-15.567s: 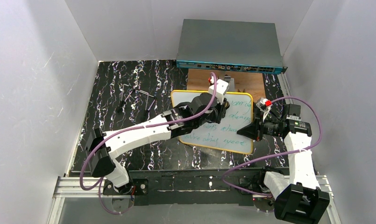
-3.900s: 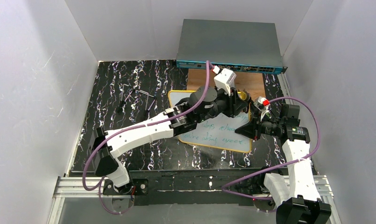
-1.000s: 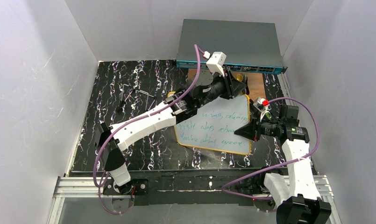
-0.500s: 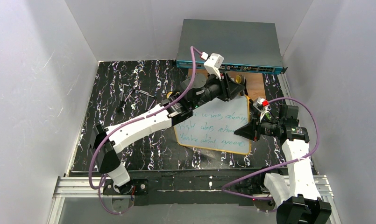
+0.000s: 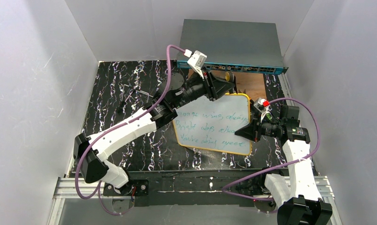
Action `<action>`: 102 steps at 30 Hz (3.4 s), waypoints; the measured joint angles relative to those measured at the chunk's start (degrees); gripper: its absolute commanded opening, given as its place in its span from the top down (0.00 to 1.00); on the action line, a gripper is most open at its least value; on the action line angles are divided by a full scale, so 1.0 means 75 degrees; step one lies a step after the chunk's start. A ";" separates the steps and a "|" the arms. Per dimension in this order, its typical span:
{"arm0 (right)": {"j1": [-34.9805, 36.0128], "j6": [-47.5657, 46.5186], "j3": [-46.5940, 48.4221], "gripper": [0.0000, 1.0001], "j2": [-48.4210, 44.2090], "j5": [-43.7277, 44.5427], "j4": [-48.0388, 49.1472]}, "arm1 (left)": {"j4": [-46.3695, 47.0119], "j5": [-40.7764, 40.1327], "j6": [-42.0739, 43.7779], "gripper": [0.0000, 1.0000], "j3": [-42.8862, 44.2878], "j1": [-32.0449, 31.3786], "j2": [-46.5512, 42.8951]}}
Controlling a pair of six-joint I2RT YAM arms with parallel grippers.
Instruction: Erase the whiteboard
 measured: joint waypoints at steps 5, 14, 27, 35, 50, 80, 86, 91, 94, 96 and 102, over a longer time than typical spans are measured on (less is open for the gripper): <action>0.0000 0.0000 0.0000 0.99 0.0000 0.0000 0.0003 | -0.0149 0.0641 0.0006 1.00 -0.0187 0.0067 -0.0198; 0.0003 0.0009 0.0000 0.99 0.0000 0.0003 0.0009 | -0.1760 -0.0274 0.0294 1.00 -0.0554 -0.0758 -0.0157; -0.0085 0.0353 0.0000 0.99 0.0085 0.0125 0.0052 | -0.3722 -0.4374 0.0991 1.00 0.2017 -0.2285 0.2139; -0.0093 0.0498 0.0000 0.99 0.0093 0.0160 0.0090 | -0.4441 -0.5724 0.1786 1.00 0.3687 -0.2527 0.2952; -0.0108 0.0726 0.0000 0.99 0.0096 0.0262 0.0085 | -0.5091 -0.6569 0.2632 1.00 0.5316 -0.2527 0.3768; -0.0102 0.0662 -0.0006 0.99 0.0122 0.0216 -0.0067 | -0.5141 -0.6105 0.1553 1.00 0.3107 -0.2862 0.2926; -0.0035 0.0358 -0.0006 0.99 0.0073 0.0090 -0.0023 | -0.4360 -0.4943 0.0933 1.00 0.0137 -0.2159 0.1037; -0.0009 0.0189 -0.0006 0.99 0.0012 0.0058 -0.0029 | -0.3756 -0.4424 0.0236 1.00 -0.1929 -0.0935 -0.0691; -0.0003 0.0073 -0.0006 0.99 -0.0006 0.0026 -0.0029 | -0.3325 -0.4438 -0.0143 1.00 -0.3194 -0.0382 -0.1658; 0.0000 0.0050 -0.0006 0.99 -0.0006 0.0015 -0.0029 | -0.3037 -0.4482 -0.0393 1.00 -0.4057 -0.0079 -0.2215; 0.0029 0.0029 -0.0006 0.99 -0.0006 0.0003 -0.0026 | -0.2413 -0.4514 -0.0705 1.00 -0.5036 0.0554 -0.2468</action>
